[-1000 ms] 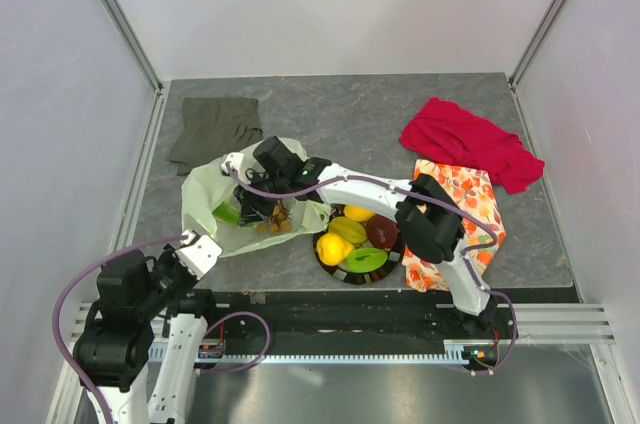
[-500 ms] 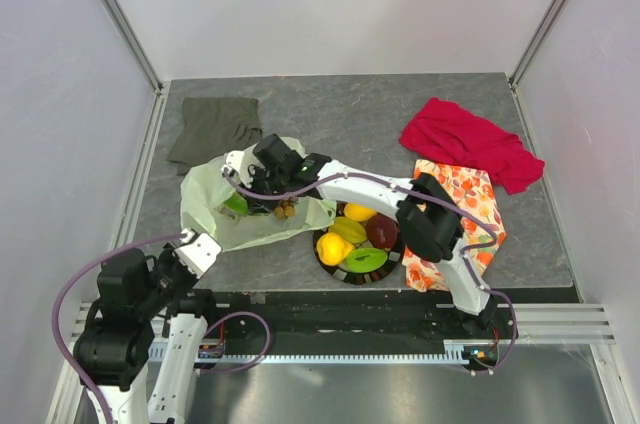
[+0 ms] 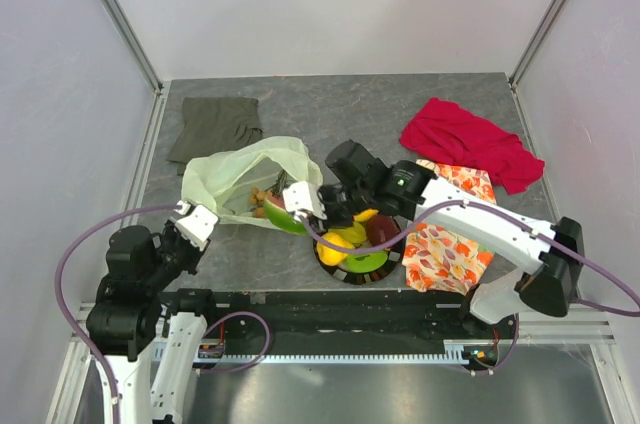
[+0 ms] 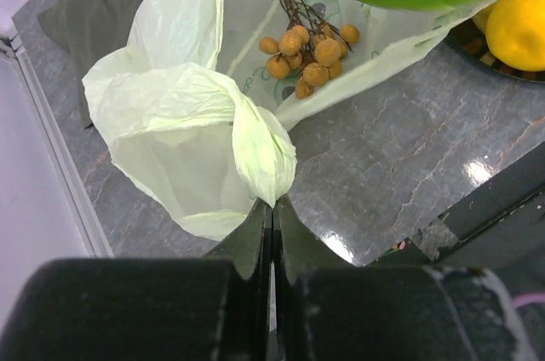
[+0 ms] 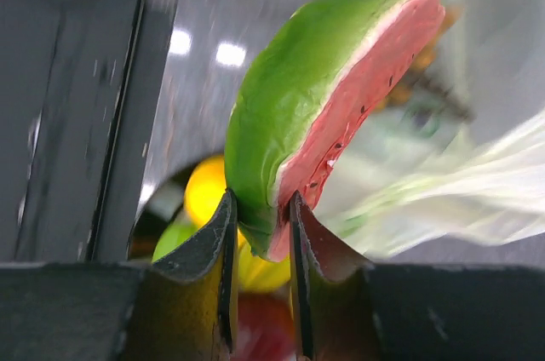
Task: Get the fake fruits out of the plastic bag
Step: Take out the fake fruit from the plastic bag, then place the fake fruit on the plate.
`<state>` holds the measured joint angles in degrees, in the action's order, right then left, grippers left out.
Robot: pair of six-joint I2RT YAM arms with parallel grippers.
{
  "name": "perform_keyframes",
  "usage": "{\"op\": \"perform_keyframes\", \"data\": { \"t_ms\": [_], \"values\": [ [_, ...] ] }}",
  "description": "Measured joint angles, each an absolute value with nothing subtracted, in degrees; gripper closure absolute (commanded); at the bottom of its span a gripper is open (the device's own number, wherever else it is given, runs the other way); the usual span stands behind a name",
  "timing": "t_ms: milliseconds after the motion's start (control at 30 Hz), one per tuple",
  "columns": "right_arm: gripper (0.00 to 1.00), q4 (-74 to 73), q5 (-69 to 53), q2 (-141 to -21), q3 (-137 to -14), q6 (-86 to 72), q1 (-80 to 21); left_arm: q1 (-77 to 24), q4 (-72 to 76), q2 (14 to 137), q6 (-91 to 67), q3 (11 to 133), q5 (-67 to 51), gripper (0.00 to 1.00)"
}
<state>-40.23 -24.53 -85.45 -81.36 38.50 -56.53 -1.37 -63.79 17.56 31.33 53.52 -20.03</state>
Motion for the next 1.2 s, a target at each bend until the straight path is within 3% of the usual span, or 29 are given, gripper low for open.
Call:
{"op": "perform_keyframes", "data": {
  "t_ms": [200,500,733,933,1033,1100,1200],
  "values": [
    [0.81,-50.1,-18.9,-76.6,-69.9,46.7,-56.5,-1.4,-58.7,18.8,29.6,50.4,-20.0,0.98],
    [0.81,-52.9,-12.1,-62.8,-58.0,45.2,-56.5,-1.4,-54.4,21.2,29.5,49.3,-19.7,0.98],
    [0.79,-46.9,-7.0,-64.2,-54.3,36.8,-56.5,-1.3,-53.1,22.9,29.5,49.3,-19.0,0.98],
    [0.69,-39.8,-5.7,-66.6,-53.7,32.4,-56.4,-1.3,-53.1,23.3,29.5,49.3,-19.0,0.98],
    [0.58,-39.0,-6.1,-68.7,-53.7,31.2,-56.4,-1.3,-53.1,23.2,29.5,49.3,-19.0,0.98],
    [0.43,-39.1,-6.7,-70.0,-53.7,30.6,-56.4,-1.3,-53.1,23.1,29.5,49.3,-19.0,0.99],
    [0.03,-39.9,-7.6,-70.5,-53.7,30.0,-56.4,-1.3,-53.1,22.7,29.5,49.2,-19.0,0.98]
  ]
}}
